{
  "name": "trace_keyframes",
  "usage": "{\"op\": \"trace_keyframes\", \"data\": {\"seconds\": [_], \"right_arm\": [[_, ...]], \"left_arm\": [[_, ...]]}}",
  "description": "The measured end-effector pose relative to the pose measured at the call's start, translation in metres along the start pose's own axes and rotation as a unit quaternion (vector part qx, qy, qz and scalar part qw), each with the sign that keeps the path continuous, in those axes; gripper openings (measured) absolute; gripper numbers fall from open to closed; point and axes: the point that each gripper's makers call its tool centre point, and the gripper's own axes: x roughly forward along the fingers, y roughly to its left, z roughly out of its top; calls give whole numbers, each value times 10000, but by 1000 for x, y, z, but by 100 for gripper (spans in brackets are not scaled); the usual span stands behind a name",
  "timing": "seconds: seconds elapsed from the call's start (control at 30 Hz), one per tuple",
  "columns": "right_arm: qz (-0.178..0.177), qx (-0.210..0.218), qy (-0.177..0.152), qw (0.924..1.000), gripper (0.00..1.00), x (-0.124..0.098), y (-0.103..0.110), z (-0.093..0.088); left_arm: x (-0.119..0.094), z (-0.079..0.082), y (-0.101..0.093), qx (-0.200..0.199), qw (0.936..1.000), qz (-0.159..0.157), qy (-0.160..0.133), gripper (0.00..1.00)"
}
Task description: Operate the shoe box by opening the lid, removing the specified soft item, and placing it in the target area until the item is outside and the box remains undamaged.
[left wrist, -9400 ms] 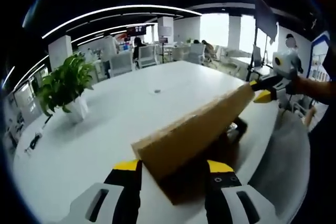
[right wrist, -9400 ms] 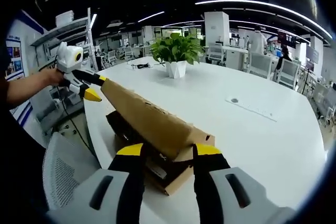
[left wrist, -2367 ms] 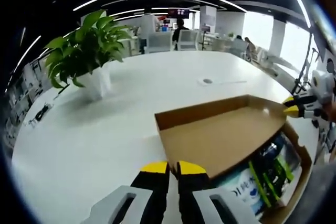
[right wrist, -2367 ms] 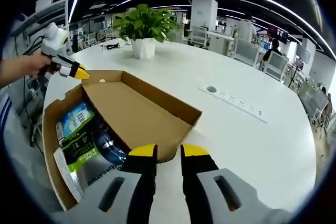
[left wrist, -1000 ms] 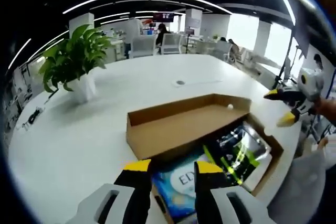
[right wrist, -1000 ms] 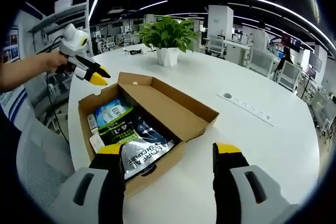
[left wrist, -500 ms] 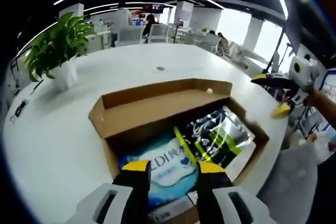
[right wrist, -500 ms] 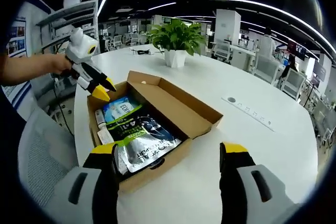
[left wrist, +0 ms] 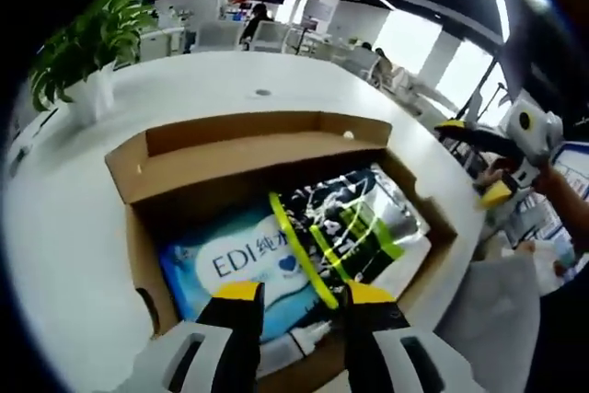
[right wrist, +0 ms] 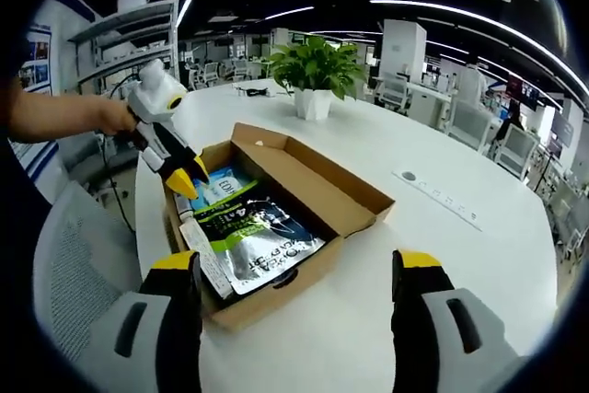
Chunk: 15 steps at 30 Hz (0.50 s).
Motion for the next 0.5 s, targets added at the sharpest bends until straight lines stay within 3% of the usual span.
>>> {"op": "trace_keyframes", "data": {"seconds": [0.33,0.5], "right_arm": [[-15,-15,-44,10000,80,-2,3,2],[17,-7,-47,10000,80,-2,7,0]], "left_arm": [[13,-12,-3,-398,9984,-244,324,32],[18,-13,-8,-680,9962,-442,330,28]]}}
